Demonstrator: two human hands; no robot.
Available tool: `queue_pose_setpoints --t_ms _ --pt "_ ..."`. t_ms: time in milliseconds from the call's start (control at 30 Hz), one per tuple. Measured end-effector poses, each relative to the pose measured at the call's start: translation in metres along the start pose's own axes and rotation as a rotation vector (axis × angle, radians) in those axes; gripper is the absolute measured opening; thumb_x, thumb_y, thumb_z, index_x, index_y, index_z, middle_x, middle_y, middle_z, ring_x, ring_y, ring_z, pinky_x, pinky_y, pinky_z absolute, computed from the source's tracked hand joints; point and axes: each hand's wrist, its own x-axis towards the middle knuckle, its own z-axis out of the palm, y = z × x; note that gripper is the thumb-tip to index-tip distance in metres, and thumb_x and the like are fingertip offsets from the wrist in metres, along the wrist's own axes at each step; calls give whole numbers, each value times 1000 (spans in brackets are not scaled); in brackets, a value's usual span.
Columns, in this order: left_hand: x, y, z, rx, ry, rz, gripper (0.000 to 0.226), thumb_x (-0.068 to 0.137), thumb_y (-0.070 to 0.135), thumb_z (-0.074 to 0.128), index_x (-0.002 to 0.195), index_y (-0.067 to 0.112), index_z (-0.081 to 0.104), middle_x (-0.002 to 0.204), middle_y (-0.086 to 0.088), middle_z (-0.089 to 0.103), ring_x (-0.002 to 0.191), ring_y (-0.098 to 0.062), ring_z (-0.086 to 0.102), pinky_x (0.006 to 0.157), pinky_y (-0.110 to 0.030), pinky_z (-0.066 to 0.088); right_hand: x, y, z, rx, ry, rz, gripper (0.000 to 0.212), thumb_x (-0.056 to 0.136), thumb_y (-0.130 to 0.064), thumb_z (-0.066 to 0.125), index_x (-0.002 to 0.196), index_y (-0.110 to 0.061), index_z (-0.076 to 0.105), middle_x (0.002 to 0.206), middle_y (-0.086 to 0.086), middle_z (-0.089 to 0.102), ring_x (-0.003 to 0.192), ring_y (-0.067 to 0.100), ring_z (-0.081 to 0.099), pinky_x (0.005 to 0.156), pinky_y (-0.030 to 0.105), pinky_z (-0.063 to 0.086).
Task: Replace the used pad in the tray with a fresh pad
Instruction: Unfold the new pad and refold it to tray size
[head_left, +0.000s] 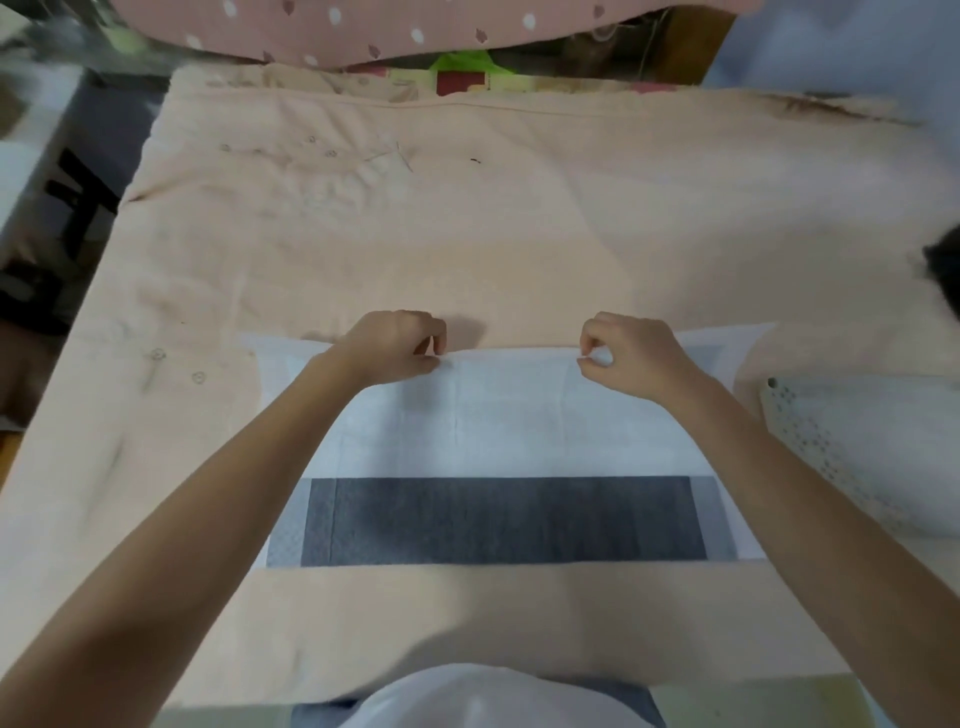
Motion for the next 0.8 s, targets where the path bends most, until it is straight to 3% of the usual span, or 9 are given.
queue_pose_setpoints --t_ms 200,300,433,600,700,800 --pt "-47 13 22 11 47 80 13 87 23 61 97 17 65 90 4 58 68 -11 48 55 -22 33 -56 -19 6 -30 5 -55 7 82 -20 64 82 -13 62 86 -2 61 72 23 56 61 28 37" --pt "-67 19 40 10 67 93 14 86 22 61 98 16 66 95 -2 58 80 -18 56 61 -29 45 -77 -24 18 -35 -16 -74 6 82 -18 63 82 -12 63 85 -2 60 77 21 57 61 29 38" --pt "-88 26 66 -23 119 84 11 82 17 66 92 13 68 96 -6 57 92 -22 54 63 -31 44 -97 -24 41 -36 -70 -44 6 82 -20 63 84 -15 62 90 -5 59 85 14 55 62 26 33" --pt "-102 29 89 -14 179 104 16 69 10 79 83 10 72 93 -11 64 82 -31 60 63 -31 43 -112 -19 68 -59 -107 -29 7 83 -20 62 88 -15 62 97 -4 56 89 15 53 64 24 33" --pt "-106 26 100 15 97 77 26 75 27 76 98 15 72 113 -9 62 98 -29 59 78 -36 44 -120 -17 81 -84 -130 -14 12 83 -22 63 92 -14 63 100 -2 55 91 16 53 67 22 32" --pt "-110 23 109 12 47 24 46 84 55 55 114 22 67 127 1 55 112 -20 52 92 -34 40 -126 -19 88 -52 -81 55 19 79 -26 67 92 -13 65 99 -2 56 90 18 54 72 25 35"
